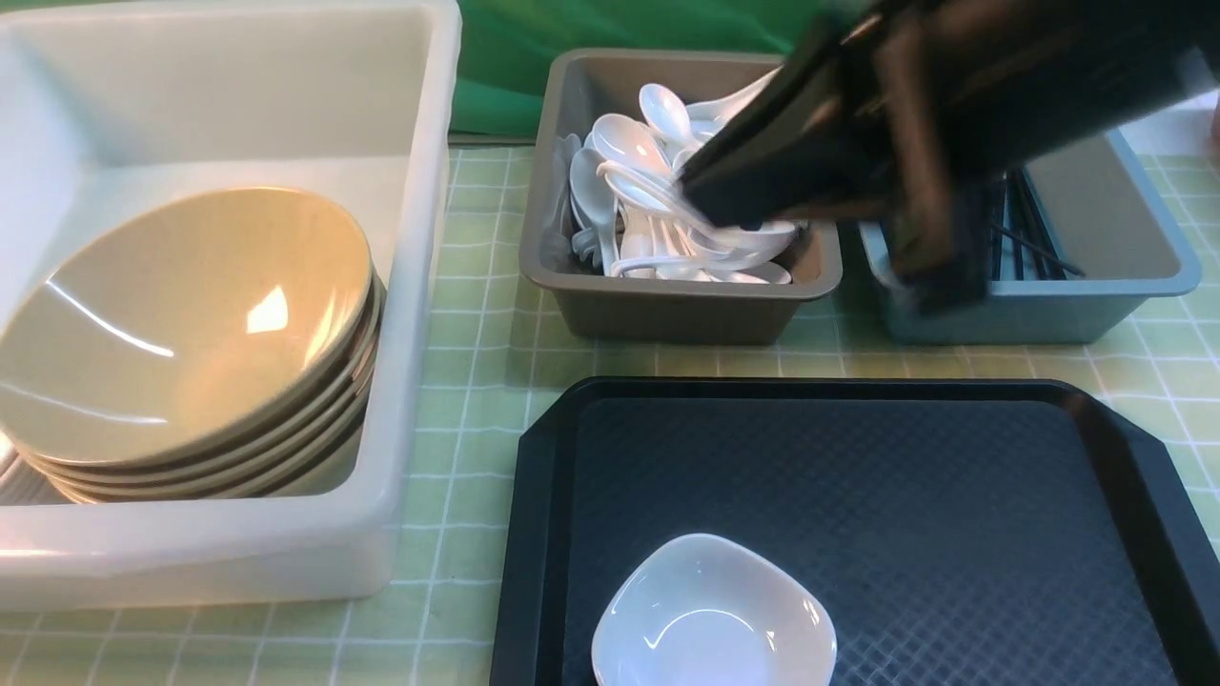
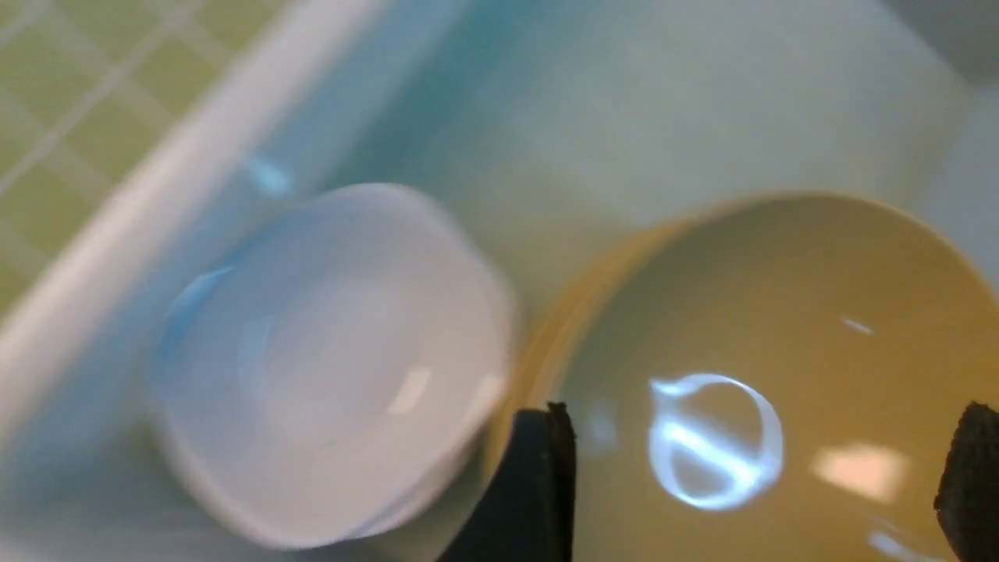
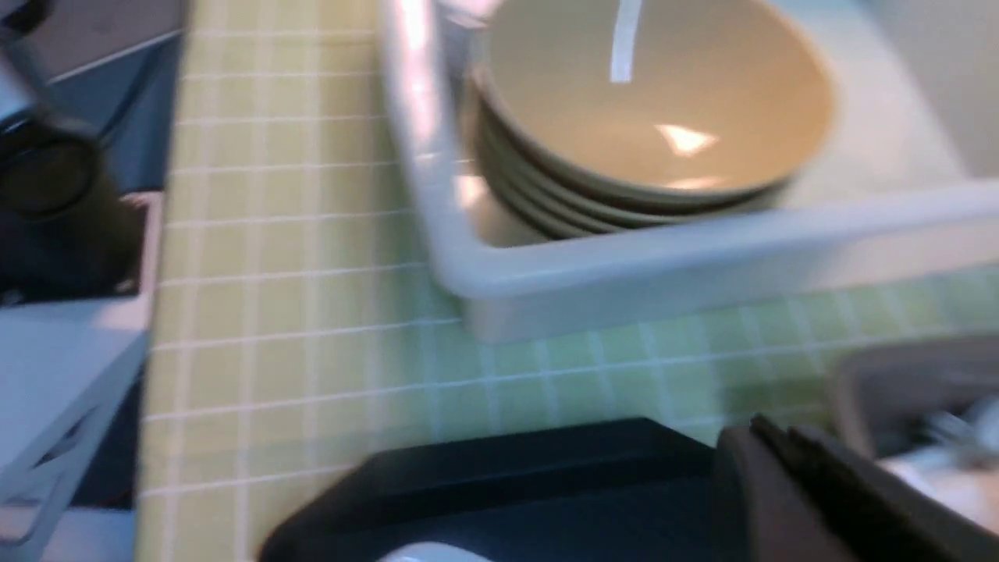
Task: On green table put chopsticks spoon bowls plates into blue grey white boxes.
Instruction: 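Grasp the small white bowl on the black tray by its rim with the left gripper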
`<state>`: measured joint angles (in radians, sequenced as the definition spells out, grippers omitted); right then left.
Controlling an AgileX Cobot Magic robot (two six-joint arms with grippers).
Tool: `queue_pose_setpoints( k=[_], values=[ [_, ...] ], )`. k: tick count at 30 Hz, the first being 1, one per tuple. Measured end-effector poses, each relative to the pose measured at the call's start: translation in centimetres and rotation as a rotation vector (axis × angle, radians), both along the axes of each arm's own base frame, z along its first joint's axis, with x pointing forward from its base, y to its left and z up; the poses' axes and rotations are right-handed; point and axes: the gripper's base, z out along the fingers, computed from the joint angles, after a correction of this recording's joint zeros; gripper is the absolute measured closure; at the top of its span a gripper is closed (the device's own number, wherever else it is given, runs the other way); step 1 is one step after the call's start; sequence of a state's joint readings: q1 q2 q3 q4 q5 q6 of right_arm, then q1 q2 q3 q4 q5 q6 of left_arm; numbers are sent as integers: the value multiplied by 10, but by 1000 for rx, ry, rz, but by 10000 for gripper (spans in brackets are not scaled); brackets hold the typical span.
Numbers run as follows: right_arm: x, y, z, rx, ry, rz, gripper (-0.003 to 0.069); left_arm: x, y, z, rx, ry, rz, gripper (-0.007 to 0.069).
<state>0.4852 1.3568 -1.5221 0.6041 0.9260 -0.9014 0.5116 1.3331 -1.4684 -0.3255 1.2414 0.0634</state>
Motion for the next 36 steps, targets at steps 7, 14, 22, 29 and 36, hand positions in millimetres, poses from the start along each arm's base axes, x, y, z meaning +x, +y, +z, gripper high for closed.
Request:
queue_pose_setpoints(
  k=[7, 14, 22, 29, 36],
  values=[
    [-20, -35, -22, 25, 87, -157, 611, 17, -151, -21, -46, 27, -691, 92],
    [-57, -53, -44, 41, 75, -201, 611, 23, -261, -97, -42, 288, -1054, 144],
    [-94, -68, -23, 96, -26, -184, 611, 45, -312, -185, -9, 476, -1122, 144],
    [-107, -72, -18, 102, -47, -169, 611, 64, -323, -238, 11, 495, -1154, 146],
    [-107, -72, -25, 80, -43, -157, 603, 59, -328, -252, -83, 594, -1194, 364]
  ],
)
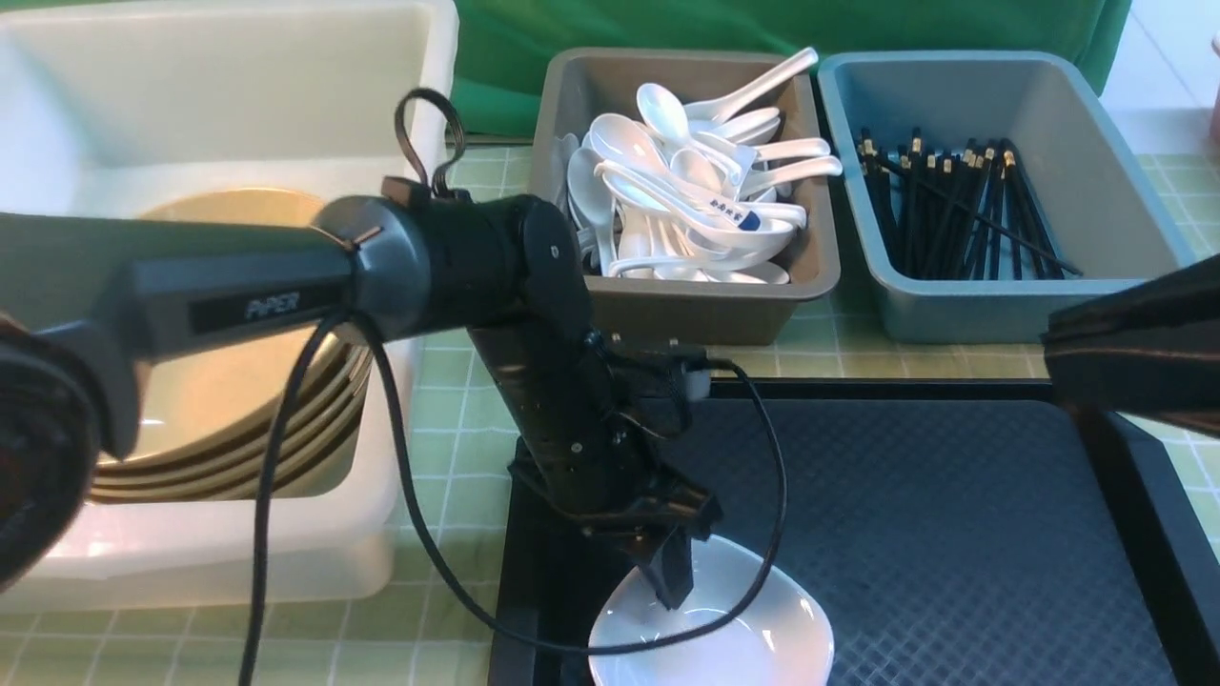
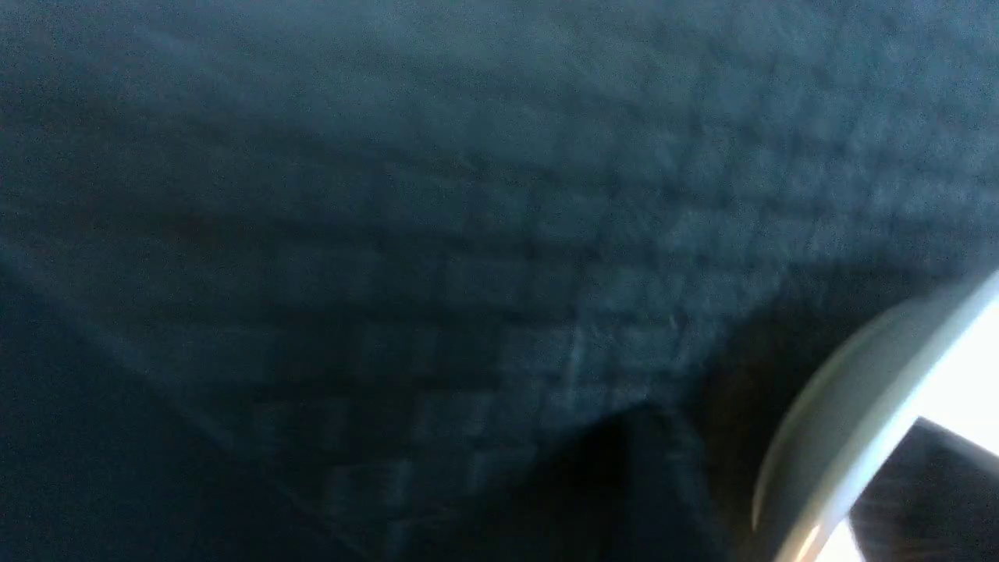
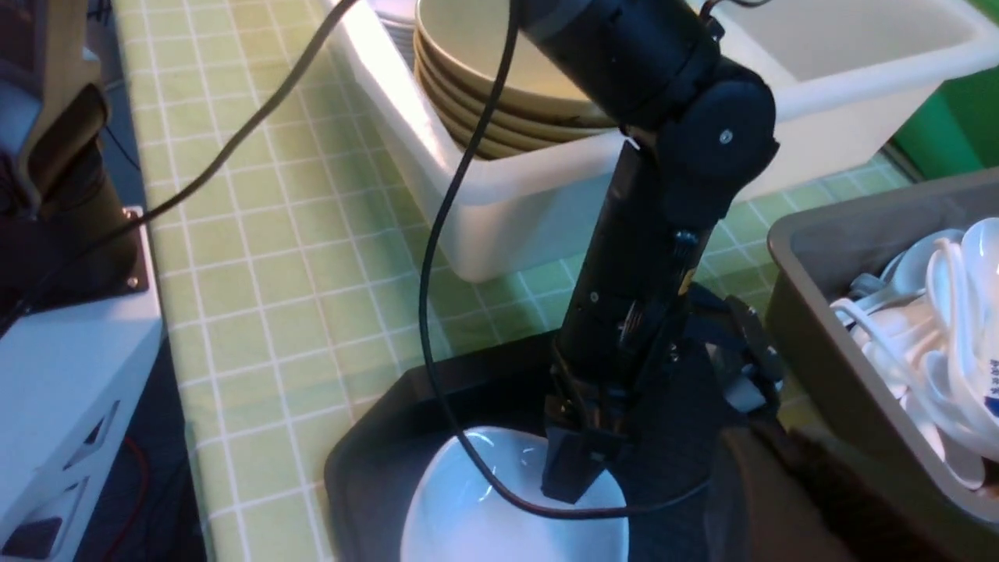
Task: On green table put chopsticks spoon bowls plates into blue grey white boxes.
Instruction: 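Grasp the small white bowl on the black tray by its rim with the left gripper, then place the white bowl into the white bin with the other dishes with the left gripper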
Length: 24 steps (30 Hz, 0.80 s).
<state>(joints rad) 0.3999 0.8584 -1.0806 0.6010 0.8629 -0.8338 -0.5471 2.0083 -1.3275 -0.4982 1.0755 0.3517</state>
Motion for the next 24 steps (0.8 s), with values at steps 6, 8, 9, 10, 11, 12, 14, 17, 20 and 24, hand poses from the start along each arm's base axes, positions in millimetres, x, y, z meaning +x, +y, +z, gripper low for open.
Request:
queue_pose_setpoints(
  k=[6, 8, 9, 10, 11, 12, 14, 17, 20, 24],
  values=[
    [3, -1, 0, -6, -23, -20, 600, -1, 1, 0, -37, 65, 16, 609],
    [3, -2, -1, -14, -29, -24, 599, 1, 3, 0, -53, 74, 28, 610],
    [3, -2, -1, -17, -27, -29, 598, 2, 4, 2, -72, 80, 39, 610],
    [4, -2, -1, -18, -28, -28, 598, 2, 4, 3, -74, 80, 40, 610],
    [3, -2, -1, -9, -11, -37, 597, 3, 6, 6, -94, 77, 48, 610],
    [3, -2, -2, -10, 7, -37, 596, 3, 8, 14, -115, 66, 56, 610],
    [1, -2, -4, -18, 41, -29, 593, 2, 10, 33, -155, 30, 76, 610],
    [-3, -2, -7, -21, 108, -24, 590, -4, 13, 66, -212, -19, 120, 610],
    [-7, -2, -10, -31, 164, -11, 590, -17, 20, 105, -249, -82, 161, 610],
    [-8, -1, -13, -39, 226, -7, 589, -37, 42, 140, -244, -152, 174, 610]
  ],
)
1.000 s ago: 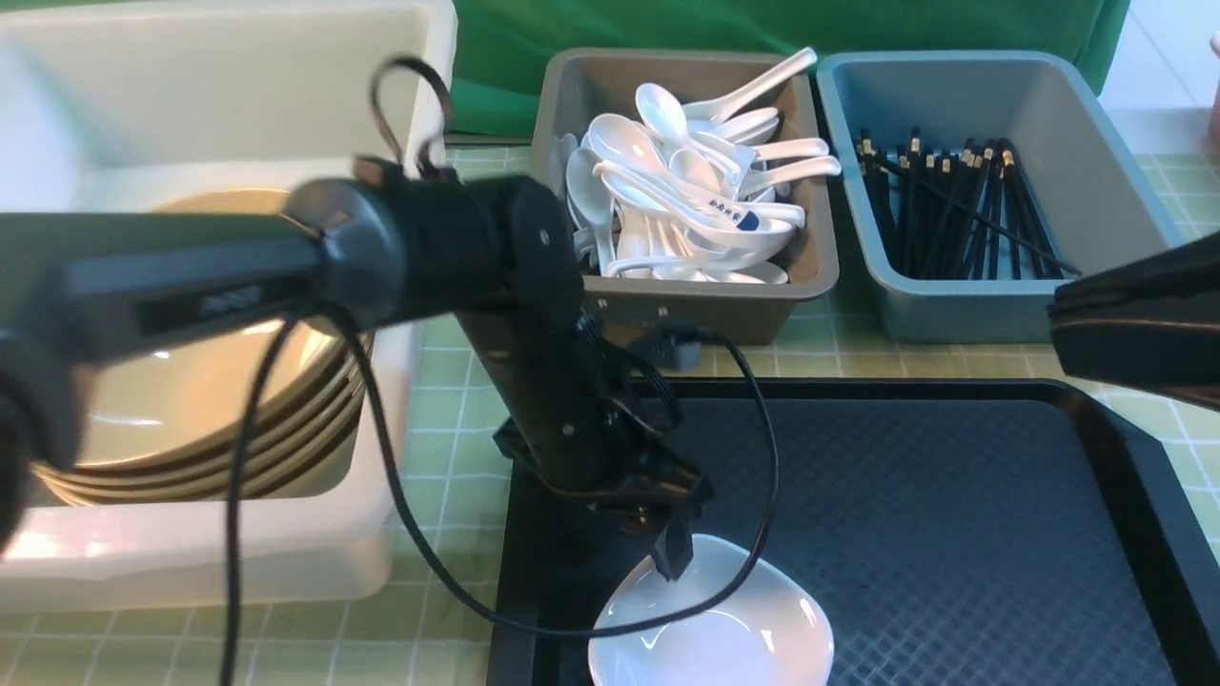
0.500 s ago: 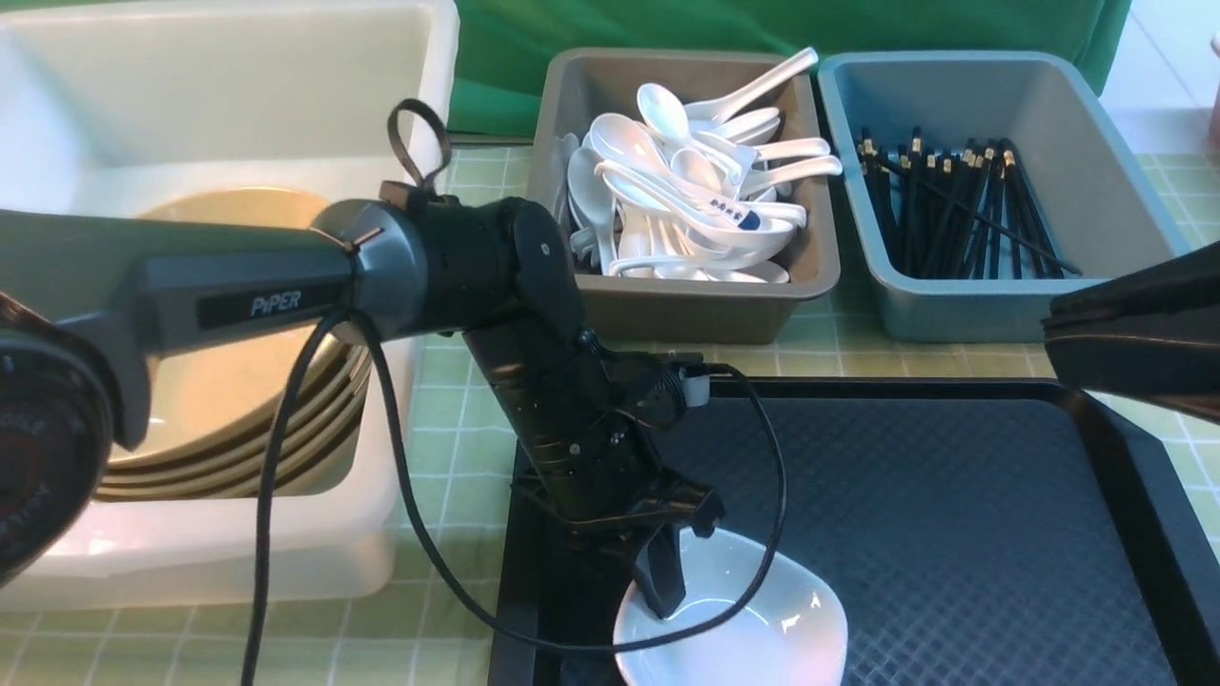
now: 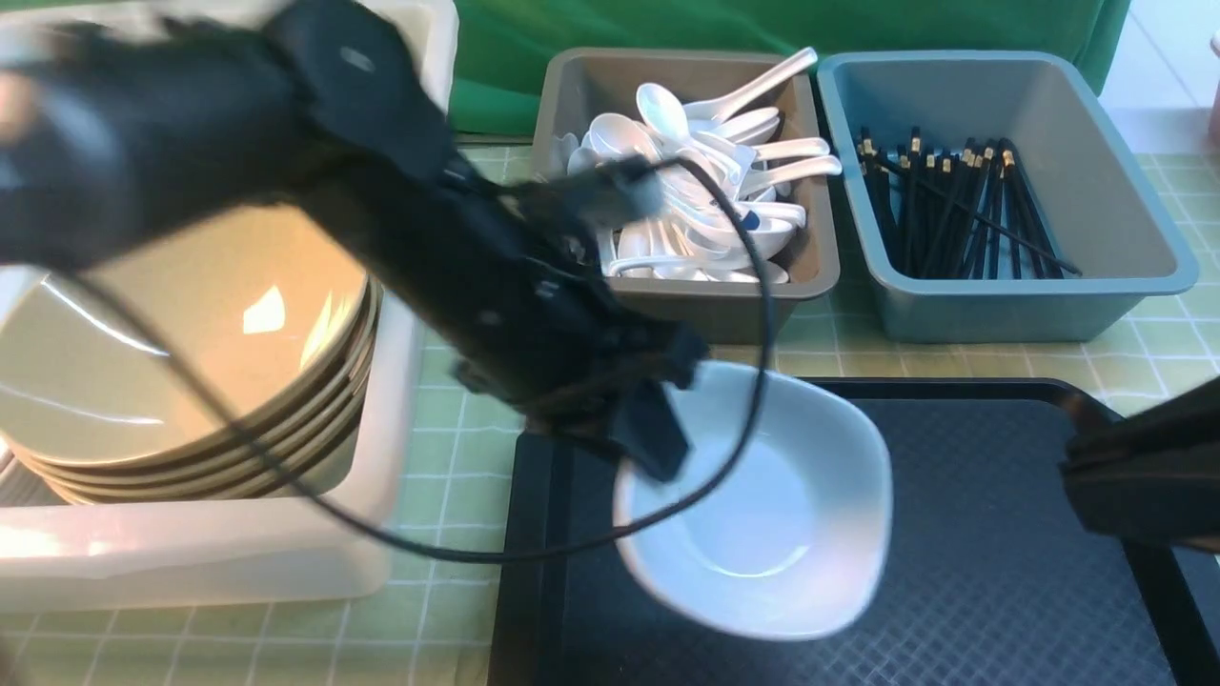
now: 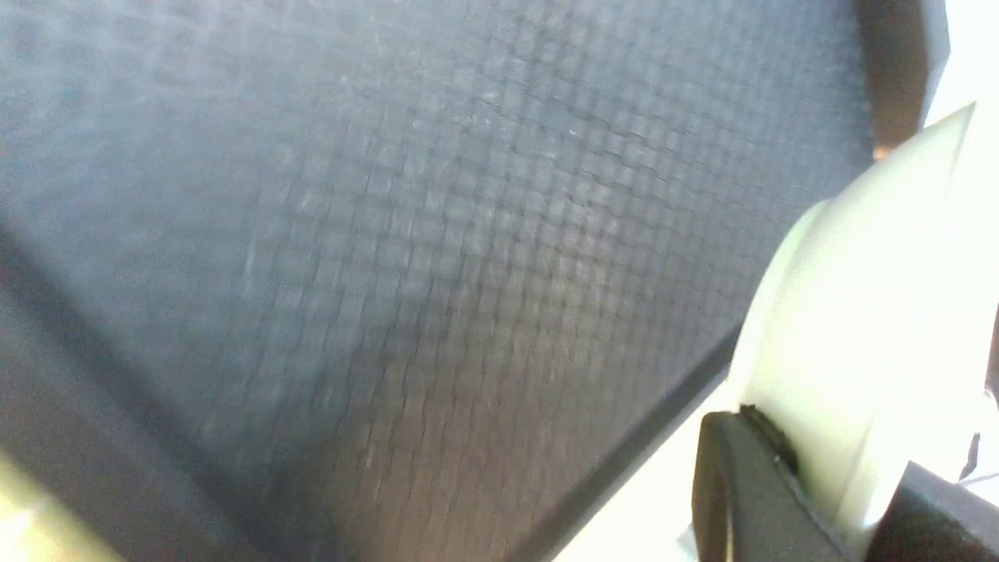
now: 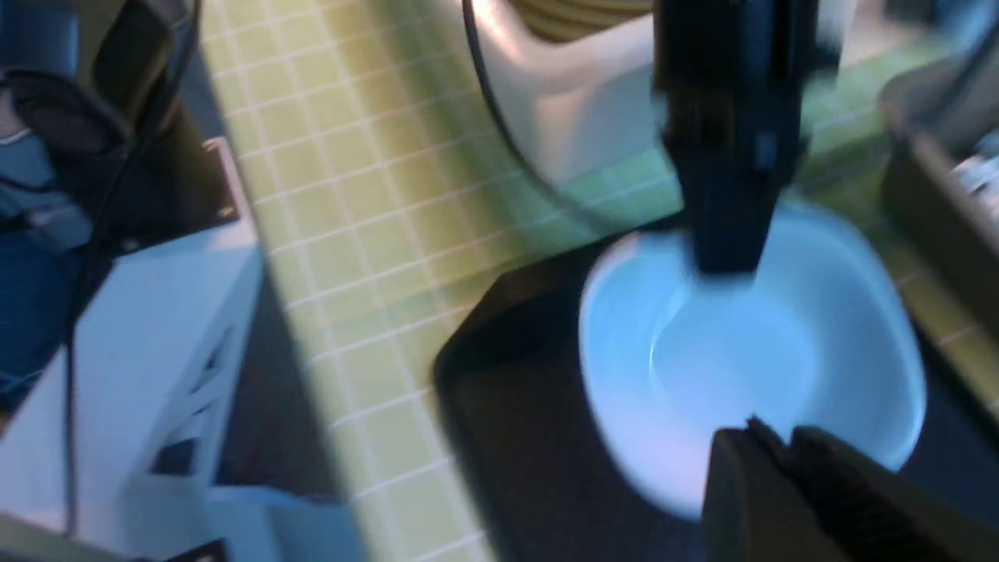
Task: On green table put chopsticks spoon bowls plates into blue grey white boxes.
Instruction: 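Place the white bowl into the white bin with the other dishes with the left gripper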
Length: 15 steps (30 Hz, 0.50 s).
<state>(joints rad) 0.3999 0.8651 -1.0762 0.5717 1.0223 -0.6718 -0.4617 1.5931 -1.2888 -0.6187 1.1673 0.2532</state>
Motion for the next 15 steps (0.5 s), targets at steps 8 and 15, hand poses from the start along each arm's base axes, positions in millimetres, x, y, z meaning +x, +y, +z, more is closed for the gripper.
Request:
queue_pose_setpoints(
  k=[8, 15],
  values=[
    [31, 21, 1, -20, 76, 34, 585, -24, 131, 35, 1, -98, 396, 610],
    [43, 81, 10, -44, 94, 259, 580, -75, 229, 62, 22, -264, 916, 610]
  ],
)
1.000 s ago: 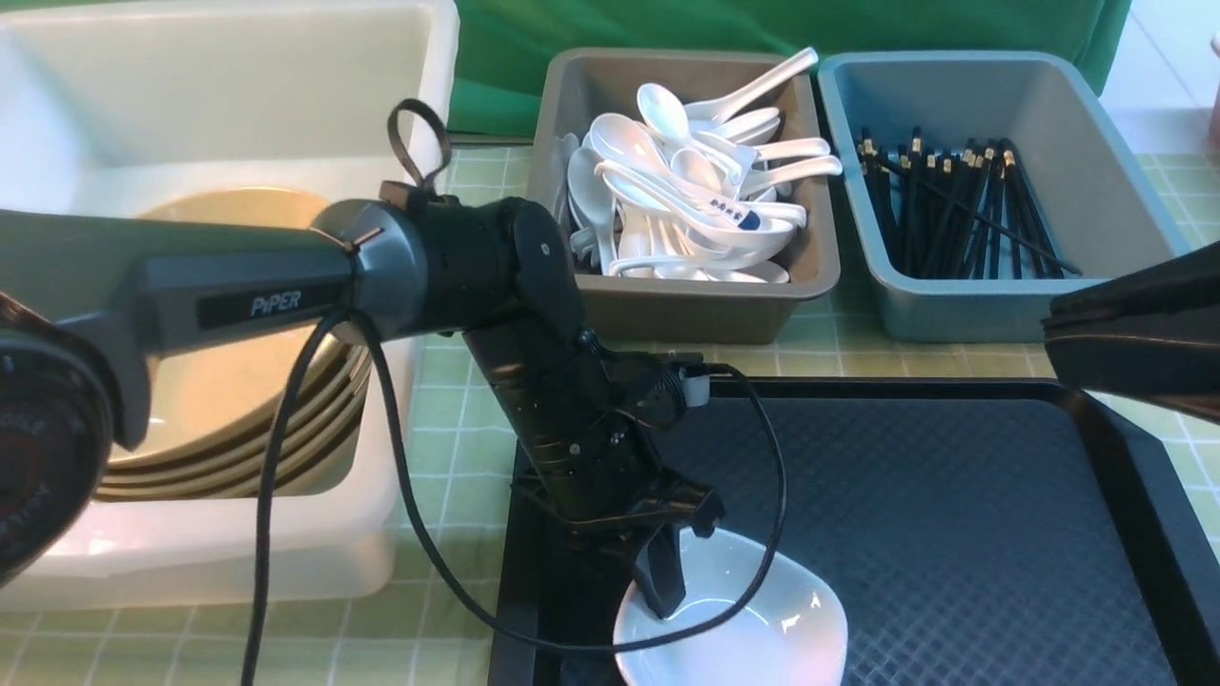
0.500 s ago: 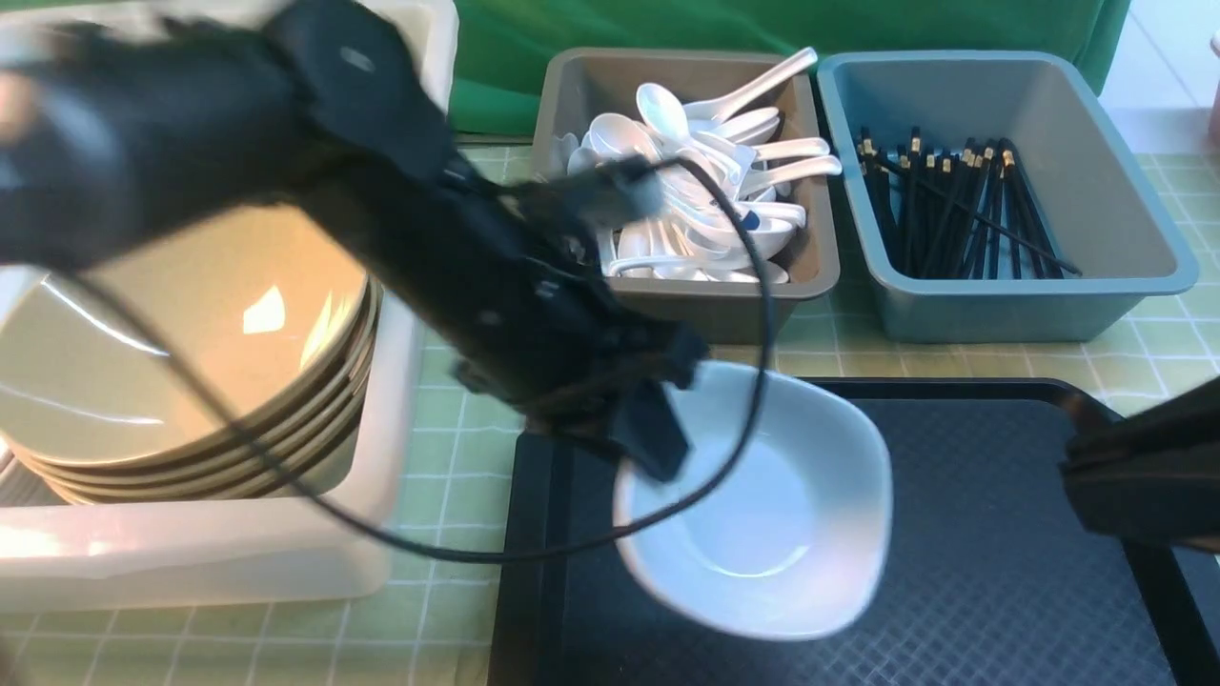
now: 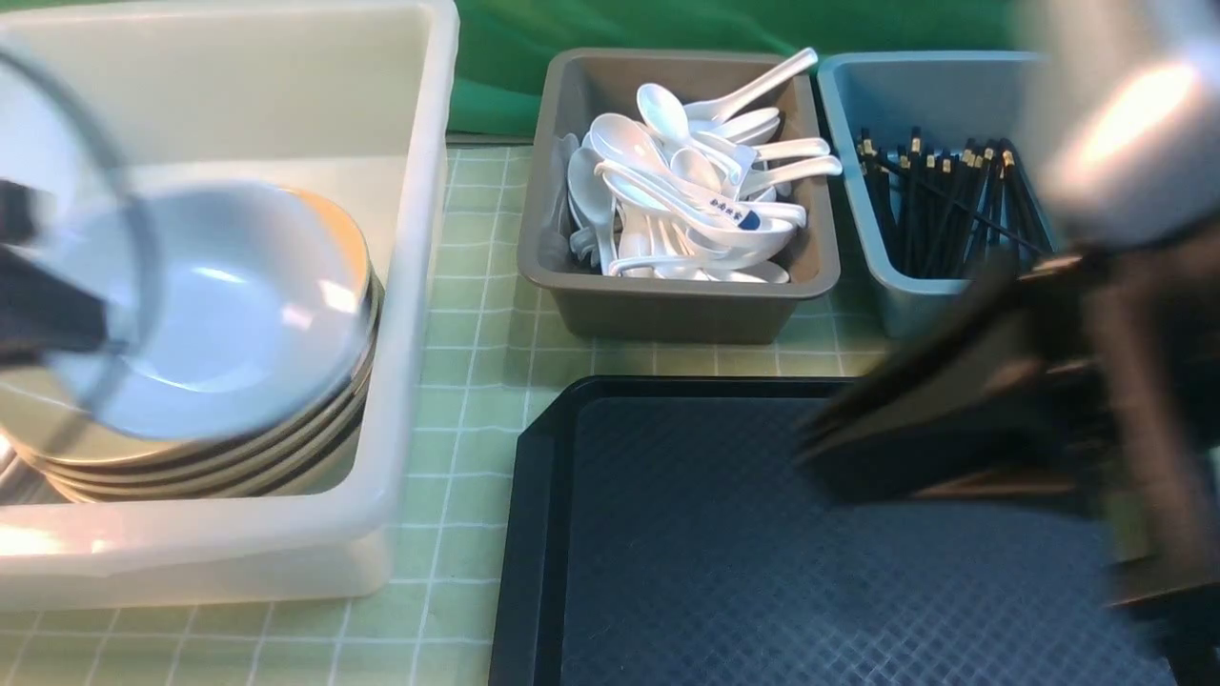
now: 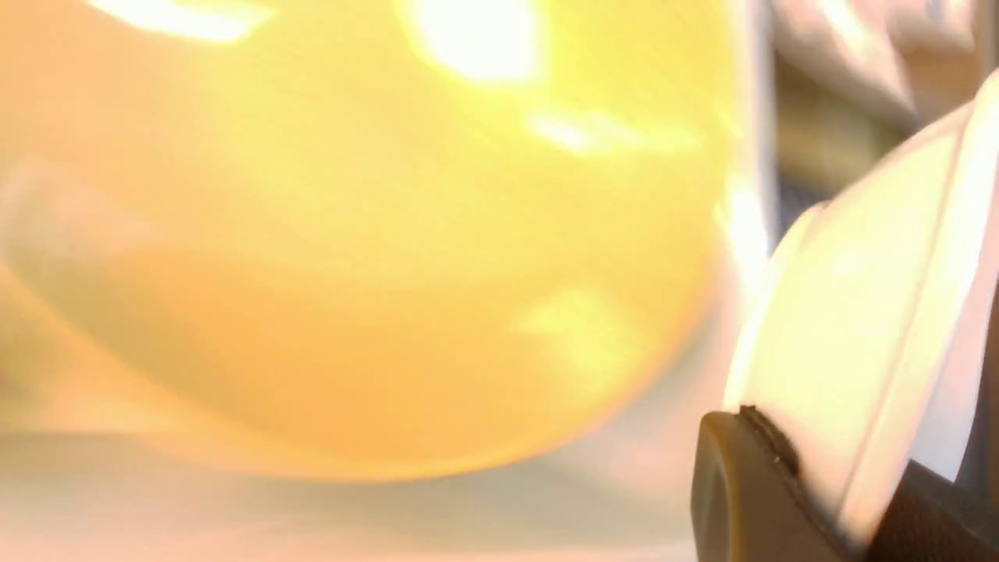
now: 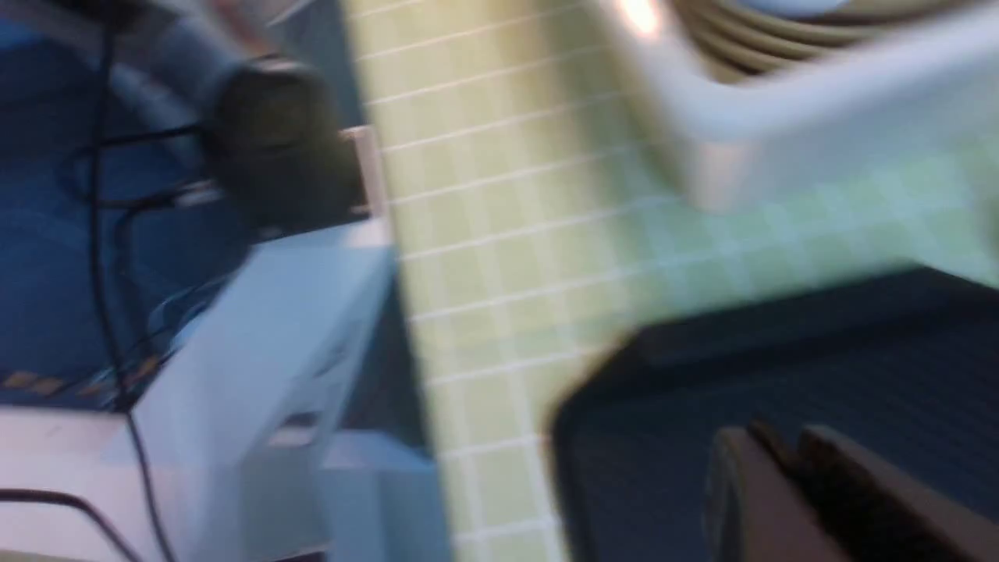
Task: On green table put chopsticks spoon bowls plates into blue grey white boxes.
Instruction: 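Place the white bowl into the white bin with the other dishes with the left gripper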
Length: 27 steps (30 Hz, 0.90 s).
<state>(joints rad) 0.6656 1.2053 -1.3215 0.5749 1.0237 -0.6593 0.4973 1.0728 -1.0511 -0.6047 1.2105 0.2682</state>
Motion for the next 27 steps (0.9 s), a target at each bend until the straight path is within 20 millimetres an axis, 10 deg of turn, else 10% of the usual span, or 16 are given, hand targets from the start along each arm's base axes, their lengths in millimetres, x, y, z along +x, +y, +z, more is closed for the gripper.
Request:
queue_pose_setpoints(
  k=[8, 27],
  values=[
    [7, 53, -7, -39, -5, 161, 576, -10, 48, 9, 99, -31, 389, 610],
    [11, 58, -2, -3, -92, 166, 559, 8, 125, -21, 296, 131, 767, 610]
  ],
)
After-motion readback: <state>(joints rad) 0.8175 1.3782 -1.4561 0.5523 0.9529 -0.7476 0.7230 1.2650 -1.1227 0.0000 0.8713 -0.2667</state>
